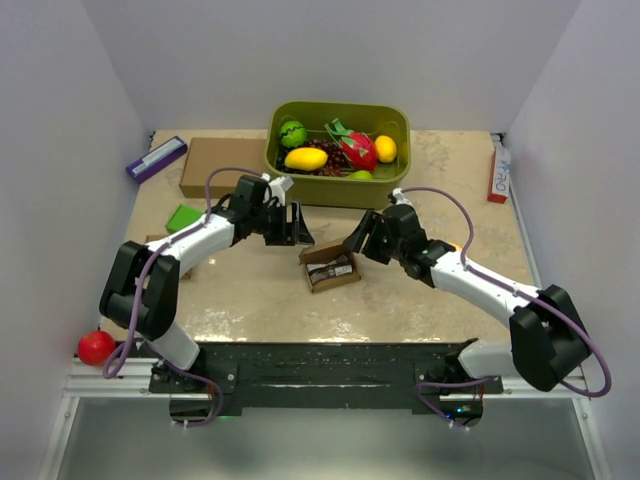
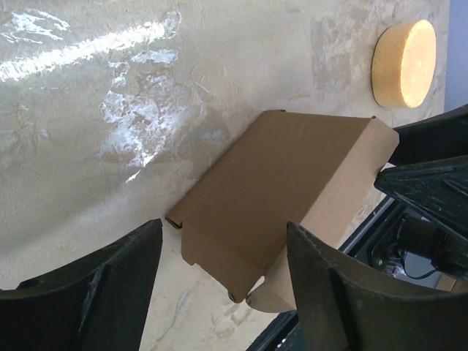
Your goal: Fold the paper box
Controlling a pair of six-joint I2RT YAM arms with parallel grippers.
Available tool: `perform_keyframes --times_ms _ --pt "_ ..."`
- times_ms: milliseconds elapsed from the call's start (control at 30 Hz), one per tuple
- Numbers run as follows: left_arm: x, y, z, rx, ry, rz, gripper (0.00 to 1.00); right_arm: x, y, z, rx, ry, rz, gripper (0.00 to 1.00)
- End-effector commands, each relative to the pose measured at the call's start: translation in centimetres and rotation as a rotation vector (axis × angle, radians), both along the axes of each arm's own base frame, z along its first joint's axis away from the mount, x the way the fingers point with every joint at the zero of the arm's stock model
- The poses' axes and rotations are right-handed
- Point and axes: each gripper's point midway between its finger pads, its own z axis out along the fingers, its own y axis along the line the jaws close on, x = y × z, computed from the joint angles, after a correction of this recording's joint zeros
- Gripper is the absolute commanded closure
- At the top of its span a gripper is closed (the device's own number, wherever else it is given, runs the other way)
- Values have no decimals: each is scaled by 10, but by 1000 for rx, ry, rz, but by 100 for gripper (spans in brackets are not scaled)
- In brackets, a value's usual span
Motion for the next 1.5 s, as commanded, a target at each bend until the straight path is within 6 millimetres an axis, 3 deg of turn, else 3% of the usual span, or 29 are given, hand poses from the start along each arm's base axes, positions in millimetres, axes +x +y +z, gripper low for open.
perform_keyframes --times_ms 0,100,267,333,400,633,667,733,767,900,1033,1100,1233,1467 --pt "-2 -8 17 -64 -32 -4 29 1 1 9 52 -39 -16 41" --pt "-2 -7 18 -70 -38 5 30 -1 0 9 40 -41 -8 43" --pt "6 2 29 -20 -90 32 27 3 -20 34 -63 -109 -30 25" --pt "7 6 32 -9 -101 54 22 6 -25 50 -84 -138 -30 23" --pt "6 10 39 -9 -117 80 20 8 -28 54 -126 -144 -12 22" --pt "-8 11 48 -88 -82 156 17 40 -9 66 -179 -156 83 22" --pt "-11 10 49 -108 -85 157 17 46 -5 56 -198 -137 100 22" --pt "-17 10 47 -133 -61 169 17 52 3 57 -191 -136 128 22" --pt "-17 9 49 -145 -72 165 17 55 5 49 -205 -117 140 23" --pt "-20 14 43 -108 -128 136 19 54 12 45 -190 -114 173 23" --pt "-25 21 33 -20 -218 85 19 46 -2 36 -197 -137 173 24" --pt "-25 23 29 20 -242 74 20 47 -11 44 -194 -181 163 24" --pt "-24 16 26 79 -289 26 21 40 -27 40 -178 -236 164 25" --pt "-17 15 23 201 -356 -23 30 36 -22 43 -240 -379 335 40"
